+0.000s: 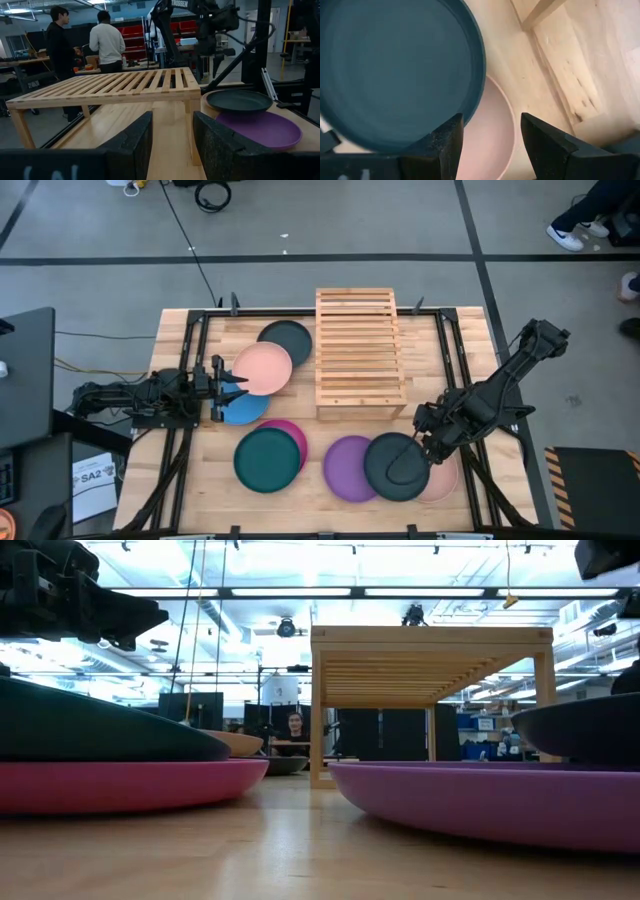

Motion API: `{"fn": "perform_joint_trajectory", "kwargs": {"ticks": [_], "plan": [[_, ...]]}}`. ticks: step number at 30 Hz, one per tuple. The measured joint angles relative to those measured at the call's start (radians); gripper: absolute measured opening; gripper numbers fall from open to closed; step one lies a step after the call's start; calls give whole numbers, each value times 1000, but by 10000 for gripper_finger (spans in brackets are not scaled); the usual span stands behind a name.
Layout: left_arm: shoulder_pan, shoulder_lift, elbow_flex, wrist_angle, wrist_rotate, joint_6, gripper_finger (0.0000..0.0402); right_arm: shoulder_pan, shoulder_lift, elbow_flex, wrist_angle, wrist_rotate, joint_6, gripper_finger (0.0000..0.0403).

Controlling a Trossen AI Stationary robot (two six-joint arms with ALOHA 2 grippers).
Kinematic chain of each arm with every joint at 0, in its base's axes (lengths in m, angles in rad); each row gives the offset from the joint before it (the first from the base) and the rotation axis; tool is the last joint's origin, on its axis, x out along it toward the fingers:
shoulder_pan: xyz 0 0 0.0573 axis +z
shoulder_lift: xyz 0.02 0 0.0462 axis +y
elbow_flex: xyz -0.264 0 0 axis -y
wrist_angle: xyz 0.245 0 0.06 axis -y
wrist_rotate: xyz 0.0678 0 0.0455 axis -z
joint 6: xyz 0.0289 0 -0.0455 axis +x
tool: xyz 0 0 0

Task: Place and stack plates onto a shelf
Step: Put the bottom black plate on the shelf

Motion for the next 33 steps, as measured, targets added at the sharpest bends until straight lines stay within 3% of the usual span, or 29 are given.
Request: {"fn": "perform_joint_trajectory", "kwargs": {"ticks": [17,33], "plan": [[0,0,0,0,0,0,146,-3,-99,-282,341,-25,34,203],[0,0,0,0,0,0,146,-3,-94,-347,462,-24,49,197]]}}
